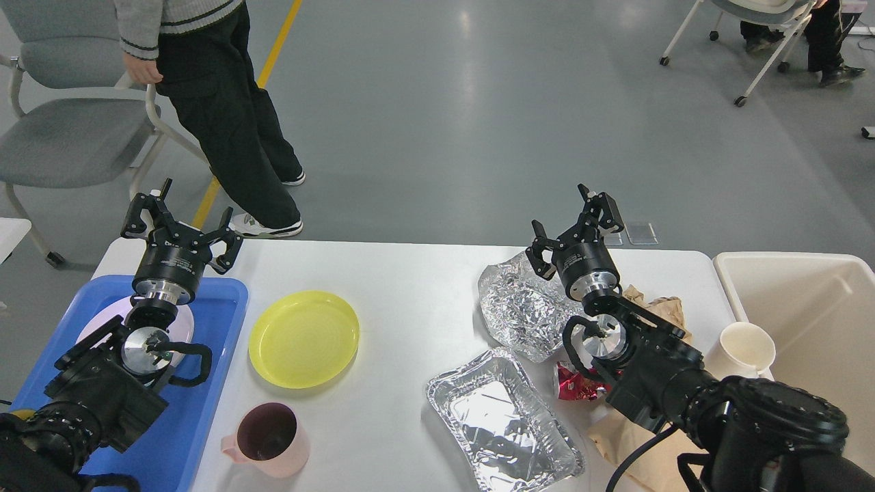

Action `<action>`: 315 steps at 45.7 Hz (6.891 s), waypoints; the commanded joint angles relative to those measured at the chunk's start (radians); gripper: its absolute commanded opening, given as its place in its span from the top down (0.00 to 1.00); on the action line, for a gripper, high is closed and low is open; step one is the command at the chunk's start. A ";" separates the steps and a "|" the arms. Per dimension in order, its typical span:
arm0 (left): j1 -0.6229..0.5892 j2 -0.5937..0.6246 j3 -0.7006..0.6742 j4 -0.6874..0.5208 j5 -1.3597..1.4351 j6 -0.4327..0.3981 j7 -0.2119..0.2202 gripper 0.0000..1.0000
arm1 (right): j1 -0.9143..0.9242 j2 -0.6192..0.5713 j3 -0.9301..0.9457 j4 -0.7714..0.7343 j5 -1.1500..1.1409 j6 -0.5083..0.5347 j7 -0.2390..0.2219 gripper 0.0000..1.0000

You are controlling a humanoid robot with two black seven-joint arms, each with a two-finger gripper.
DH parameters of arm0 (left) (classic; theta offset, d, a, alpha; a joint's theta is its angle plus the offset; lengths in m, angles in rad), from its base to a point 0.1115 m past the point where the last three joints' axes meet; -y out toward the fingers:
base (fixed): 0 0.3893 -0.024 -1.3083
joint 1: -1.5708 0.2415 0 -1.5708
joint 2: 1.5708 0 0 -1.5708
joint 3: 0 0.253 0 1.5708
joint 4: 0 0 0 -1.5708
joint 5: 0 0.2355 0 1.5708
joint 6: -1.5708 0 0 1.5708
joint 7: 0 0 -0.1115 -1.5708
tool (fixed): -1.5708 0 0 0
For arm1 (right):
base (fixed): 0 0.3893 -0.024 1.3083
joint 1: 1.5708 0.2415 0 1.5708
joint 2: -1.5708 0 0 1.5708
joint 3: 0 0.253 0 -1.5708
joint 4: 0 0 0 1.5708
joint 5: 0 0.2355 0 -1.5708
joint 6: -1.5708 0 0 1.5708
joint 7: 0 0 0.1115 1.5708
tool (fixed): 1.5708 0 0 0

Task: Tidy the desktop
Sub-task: 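Release the pink plate onto the blue tray and raise the left gripper, then move the left gripper over the yellow plate toward the pink mug, then lower the left gripper and grasp the pink mug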

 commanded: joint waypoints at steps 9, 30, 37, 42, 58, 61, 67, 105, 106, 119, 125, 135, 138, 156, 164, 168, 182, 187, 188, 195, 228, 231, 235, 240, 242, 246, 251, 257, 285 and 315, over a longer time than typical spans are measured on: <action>0.000 -0.002 0.000 0.000 -0.002 0.003 -0.034 0.04 | 0.000 0.001 0.000 0.000 0.000 0.000 0.000 0.00; 0.000 -0.009 -0.002 0.000 -0.002 0.003 -0.044 0.04 | 0.000 0.000 0.000 0.000 0.000 0.000 0.000 0.00; 0.000 -0.009 -0.002 0.000 0.000 0.005 -0.044 0.04 | 0.000 0.000 0.000 0.000 0.000 0.000 0.000 0.00; 0.000 -0.011 -0.002 0.000 0.000 0.008 -0.044 0.04 | 0.000 0.000 0.000 0.000 0.000 0.000 0.000 0.00; -0.012 -0.015 0.077 -0.011 0.012 0.097 -0.027 0.03 | 0.000 0.000 0.000 0.000 0.000 0.000 0.000 0.00; -0.032 0.000 0.144 -0.014 0.014 0.144 -0.027 0.04 | 0.000 0.000 0.000 0.000 0.000 -0.002 0.000 0.00; -0.121 0.073 0.302 -0.012 0.015 0.255 -0.025 0.04 | 0.000 0.000 0.000 0.000 0.000 -0.002 0.000 0.00; -0.929 0.049 1.610 -0.054 0.230 0.117 -0.027 0.04 | 0.000 0.000 0.000 0.000 0.000 -0.002 0.000 0.00; -0.943 0.040 1.650 -0.066 0.248 0.094 -0.027 0.04 | 0.000 0.000 0.000 0.000 0.000 -0.002 0.000 0.00; -1.052 -0.018 1.985 -0.114 0.307 -0.242 -0.027 0.04 | 0.000 0.000 0.000 0.000 0.000 -0.002 0.000 0.00; -1.110 -0.020 2.019 -0.201 0.307 -0.273 -0.027 0.04 | 0.000 0.001 0.000 0.000 0.000 -0.002 0.000 0.00; -1.210 -0.002 2.095 -0.618 0.296 -0.271 -0.027 0.04 | 0.000 0.001 0.000 0.002 0.000 0.000 0.000 0.00; -1.207 -0.014 2.161 -0.728 0.298 -0.270 -0.027 0.04 | 0.000 0.000 0.000 0.002 0.000 0.000 0.000 0.00; -1.247 -0.037 2.201 -0.784 0.296 -0.265 -0.027 0.04 | 0.000 0.001 0.000 0.003 0.000 0.003 0.000 0.00; -1.246 -0.041 2.200 -0.785 0.296 -0.265 -0.027 0.04 | 0.002 0.000 0.000 0.005 0.000 0.003 0.000 0.00; -1.243 -0.041 2.201 -0.784 0.296 -0.263 -0.027 0.04 | 0.000 0.000 0.000 0.003 0.000 0.003 0.000 0.00; -1.235 -0.043 2.201 -0.785 0.295 -0.265 -0.027 0.04 | 0.000 0.000 0.000 0.003 0.000 0.003 0.000 0.00; -1.233 -0.044 2.201 -0.785 0.296 -0.265 -0.027 0.04 | 0.000 0.000 0.000 0.003 0.000 0.003 0.000 0.00; -1.233 -0.044 2.200 -0.785 0.296 -0.263 -0.027 0.04 | 0.000 0.000 0.000 0.003 0.000 0.003 0.000 0.00; -1.224 -0.046 2.200 -0.785 0.296 -0.263 -0.027 0.03 | 0.000 0.000 0.000 0.003 0.000 0.003 0.000 0.00; -1.213 -0.046 2.188 -0.841 0.295 -0.277 -0.033 0.04 | 0.002 0.000 0.000 0.005 0.000 0.003 0.000 0.00; -1.192 -0.058 2.187 -0.851 0.293 -0.277 -0.031 0.04 | 0.002 0.000 0.000 0.005 0.000 0.003 0.000 0.00; -1.184 -0.061 2.187 -0.851 0.293 -0.277 -0.039 0.04 | 0.002 0.000 0.000 0.005 0.000 0.003 0.000 0.00; -1.183 -0.063 2.201 -0.851 0.296 -0.293 -0.028 0.04 | 0.002 0.000 0.000 0.006 0.000 0.005 0.000 0.00; -1.181 -0.064 2.204 -0.853 0.305 -0.315 -0.025 0.04 | 0.002 0.000 0.000 0.008 0.000 0.005 0.000 0.00; -1.161 -0.083 2.221 -0.854 0.317 -0.334 -0.007 0.04 | 0.002 0.000 0.000 0.006 0.000 0.005 0.000 0.00; -1.135 -0.120 2.247 -0.876 0.376 -0.334 0.073 0.04 | 0.002 0.000 0.000 0.006 0.000 0.005 0.000 0.00; -1.106 -0.121 2.252 -0.920 0.393 -0.284 0.206 0.04 | 0.002 0.000 0.000 0.006 0.000 0.005 0.000 0.00; -1.002 -0.138 2.267 -1.048 0.405 0.088 0.424 0.04 | 0.002 0.000 0.000 0.006 0.000 0.005 0.000 0.00; -0.891 -0.144 2.235 -1.048 0.361 0.234 0.450 0.05 | 0.000 0.000 0.000 0.006 0.000 0.005 0.000 0.00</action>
